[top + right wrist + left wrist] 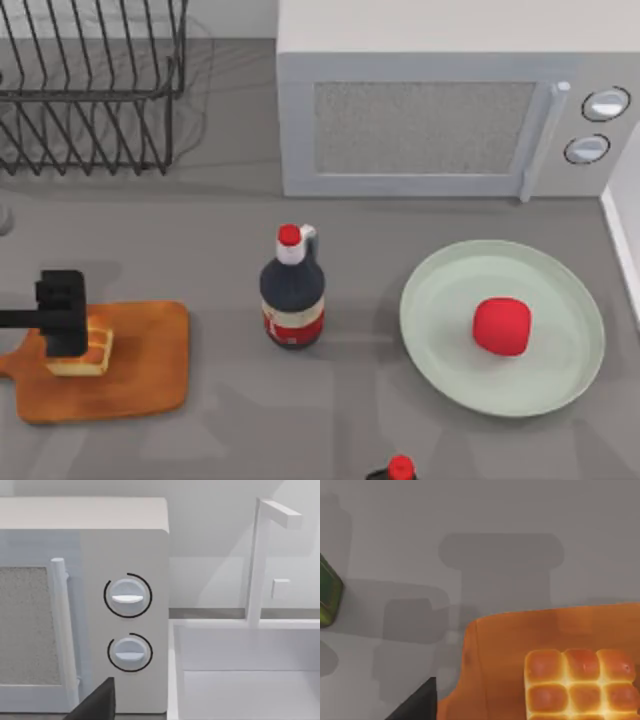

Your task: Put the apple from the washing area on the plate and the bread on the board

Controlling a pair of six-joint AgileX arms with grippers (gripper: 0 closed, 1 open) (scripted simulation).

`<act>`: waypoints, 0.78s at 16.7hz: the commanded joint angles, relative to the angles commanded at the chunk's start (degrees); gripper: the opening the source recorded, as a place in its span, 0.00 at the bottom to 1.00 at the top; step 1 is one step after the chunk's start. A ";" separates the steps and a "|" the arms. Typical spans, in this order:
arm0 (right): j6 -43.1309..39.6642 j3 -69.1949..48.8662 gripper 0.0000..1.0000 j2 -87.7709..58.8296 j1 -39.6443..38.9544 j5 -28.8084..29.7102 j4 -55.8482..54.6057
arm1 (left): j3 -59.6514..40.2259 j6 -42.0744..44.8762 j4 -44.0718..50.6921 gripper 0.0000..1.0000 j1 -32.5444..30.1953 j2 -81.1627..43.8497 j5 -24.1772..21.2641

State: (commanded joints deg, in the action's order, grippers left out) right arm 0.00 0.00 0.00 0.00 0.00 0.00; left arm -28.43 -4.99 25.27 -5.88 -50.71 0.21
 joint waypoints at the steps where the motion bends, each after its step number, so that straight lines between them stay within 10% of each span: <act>1: 0.00 0.00 1.00 0.00 0.00 0.00 0.00 | 2.96 0.40 -1.75 1.00 0.45 5.45 -0.02; 13: 0.00 0.00 1.00 0.00 0.00 0.00 0.00 | 28.20 4.93 -24.97 1.00 5.81 50.39 -0.20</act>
State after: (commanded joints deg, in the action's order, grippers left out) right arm 0.00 0.00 0.00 0.00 0.00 0.00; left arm -0.23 -0.06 0.30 -0.07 -0.32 0.00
